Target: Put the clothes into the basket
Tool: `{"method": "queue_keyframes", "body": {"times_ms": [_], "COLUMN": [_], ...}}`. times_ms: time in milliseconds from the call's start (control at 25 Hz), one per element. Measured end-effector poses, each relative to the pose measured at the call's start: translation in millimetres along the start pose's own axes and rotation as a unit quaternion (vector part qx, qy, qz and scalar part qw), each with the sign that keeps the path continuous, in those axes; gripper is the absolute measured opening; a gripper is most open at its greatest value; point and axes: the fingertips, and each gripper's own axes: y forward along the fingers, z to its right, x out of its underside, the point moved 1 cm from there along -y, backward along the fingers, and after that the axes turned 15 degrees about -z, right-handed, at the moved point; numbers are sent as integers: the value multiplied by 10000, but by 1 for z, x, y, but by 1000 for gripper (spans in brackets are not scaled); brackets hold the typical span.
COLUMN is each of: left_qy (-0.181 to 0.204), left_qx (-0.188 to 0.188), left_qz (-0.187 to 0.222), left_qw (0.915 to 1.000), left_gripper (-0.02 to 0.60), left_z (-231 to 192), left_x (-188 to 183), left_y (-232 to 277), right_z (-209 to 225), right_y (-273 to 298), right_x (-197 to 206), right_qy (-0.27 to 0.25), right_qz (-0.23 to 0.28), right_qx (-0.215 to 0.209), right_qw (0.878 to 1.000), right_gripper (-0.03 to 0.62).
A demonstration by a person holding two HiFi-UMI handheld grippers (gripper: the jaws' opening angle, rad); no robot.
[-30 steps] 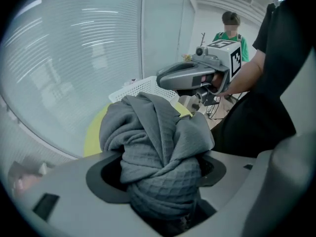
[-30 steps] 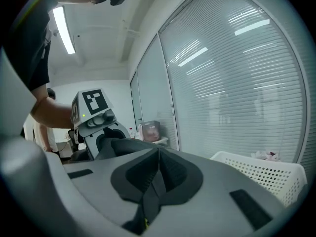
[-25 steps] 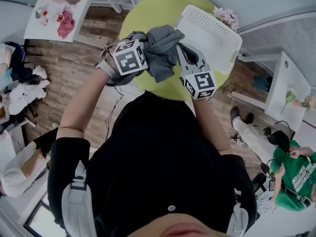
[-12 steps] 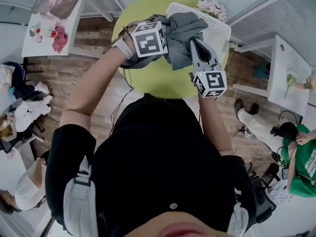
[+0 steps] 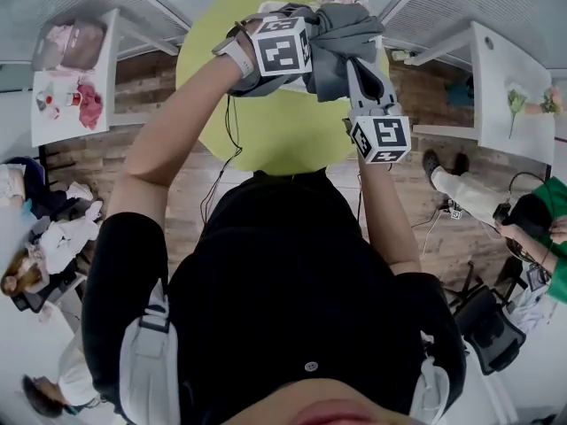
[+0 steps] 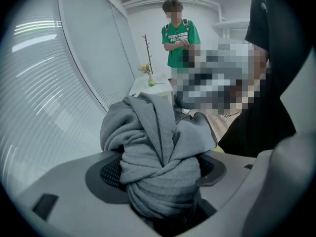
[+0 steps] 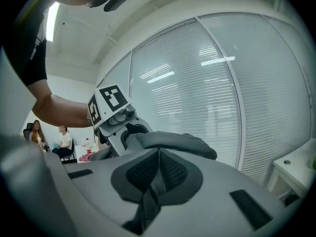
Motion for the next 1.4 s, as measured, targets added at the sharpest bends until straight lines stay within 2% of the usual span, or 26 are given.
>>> {"method": "queue_keyframes", "body": {"times_ms": [440, 560, 720, 920, 1400], "left_qy": [227, 277, 423, 294, 343], "left_qx": [-74, 76, 201, 487, 981], "left_qz": [-58, -67, -273, -299, -669], "left_qw": [9997, 9996, 9985, 9979, 9923], "left_gripper": [354, 355, 356, 356, 360], "left_z": [-30, -28, -22, -15, 3], "left_x": [-9, -7, -1, 6, 27], "left_y": [75, 100, 131, 155, 217], "right_z": [39, 46, 52, 59, 69], "right_y": [8, 14, 23, 39, 60], "right_x": [25, 31, 41, 49, 60], "right_qy": [143, 186, 306, 424, 557], "right_qz": [-214, -284, -394, -510, -724], "right_qx": [306, 297, 193, 173, 113], "right_qw": [9992, 9990, 9986, 9976, 9958], "right_gripper": [26, 26, 26, 26, 26]}}
